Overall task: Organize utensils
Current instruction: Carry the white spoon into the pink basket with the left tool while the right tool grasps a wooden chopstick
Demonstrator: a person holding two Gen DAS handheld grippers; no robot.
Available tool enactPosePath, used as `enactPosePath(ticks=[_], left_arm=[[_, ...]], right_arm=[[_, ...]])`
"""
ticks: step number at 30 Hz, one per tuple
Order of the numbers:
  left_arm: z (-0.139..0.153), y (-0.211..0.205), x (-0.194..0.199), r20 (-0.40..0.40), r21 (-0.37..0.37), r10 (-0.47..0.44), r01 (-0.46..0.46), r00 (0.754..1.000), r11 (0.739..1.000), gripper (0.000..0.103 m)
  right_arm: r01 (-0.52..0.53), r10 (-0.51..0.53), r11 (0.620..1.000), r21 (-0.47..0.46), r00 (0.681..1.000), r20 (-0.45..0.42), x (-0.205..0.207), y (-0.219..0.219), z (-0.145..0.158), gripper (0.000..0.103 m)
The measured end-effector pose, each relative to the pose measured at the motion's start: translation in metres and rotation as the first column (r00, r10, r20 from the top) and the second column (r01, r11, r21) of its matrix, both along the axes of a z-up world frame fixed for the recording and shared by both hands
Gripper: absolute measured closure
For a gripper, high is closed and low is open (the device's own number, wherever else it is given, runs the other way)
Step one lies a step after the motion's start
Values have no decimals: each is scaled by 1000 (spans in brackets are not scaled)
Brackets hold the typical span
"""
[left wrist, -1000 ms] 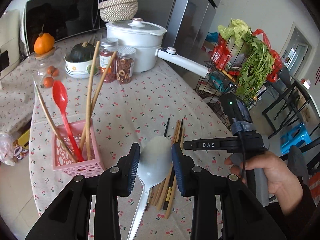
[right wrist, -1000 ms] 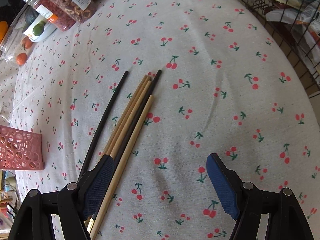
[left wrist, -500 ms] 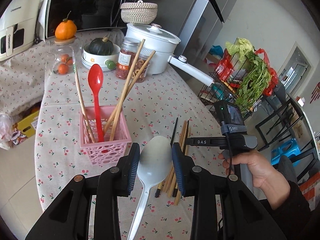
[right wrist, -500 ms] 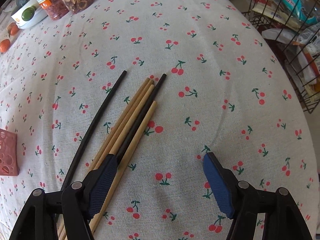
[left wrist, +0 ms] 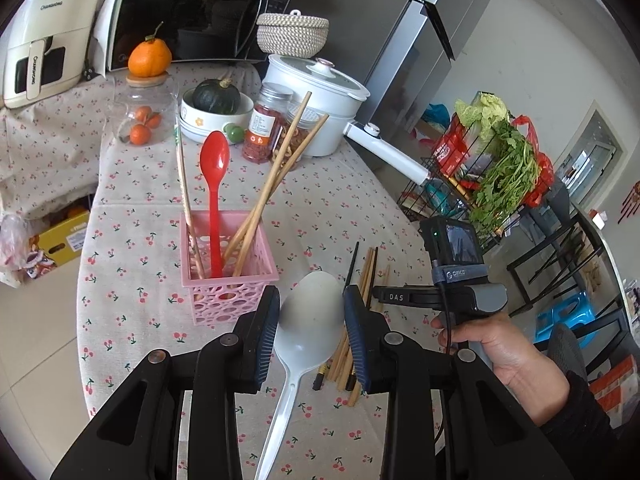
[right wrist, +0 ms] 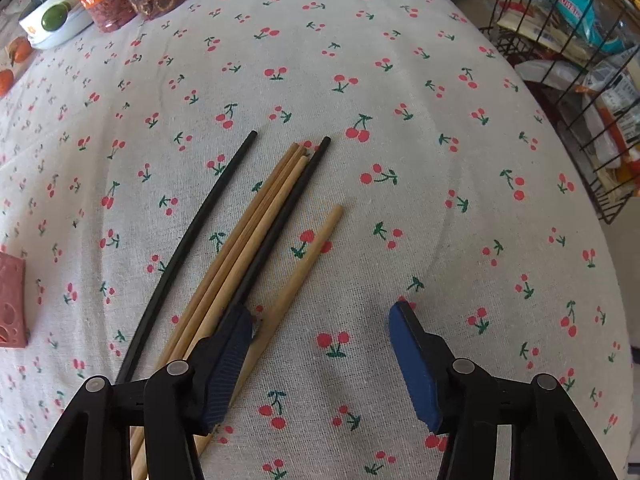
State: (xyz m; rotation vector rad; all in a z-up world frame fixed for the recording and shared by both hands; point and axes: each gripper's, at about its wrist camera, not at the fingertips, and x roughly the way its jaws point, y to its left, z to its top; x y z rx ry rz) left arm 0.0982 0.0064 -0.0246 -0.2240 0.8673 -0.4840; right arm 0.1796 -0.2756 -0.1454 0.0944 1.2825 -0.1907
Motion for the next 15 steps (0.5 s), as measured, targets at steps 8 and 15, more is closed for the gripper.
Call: enactPosePath(ticks=[8, 15], left_arm=[[12, 11, -2, 36, -34, 26, -25, 999, 999, 68], [34, 30, -7, 151, -125, 74, -55, 986, 991, 68]], right_arm=[[-23, 21, 999, 35, 999, 47, -6, 16, 4, 93], [25, -47, 991, 133, 986, 160, -17, -6, 33, 97]])
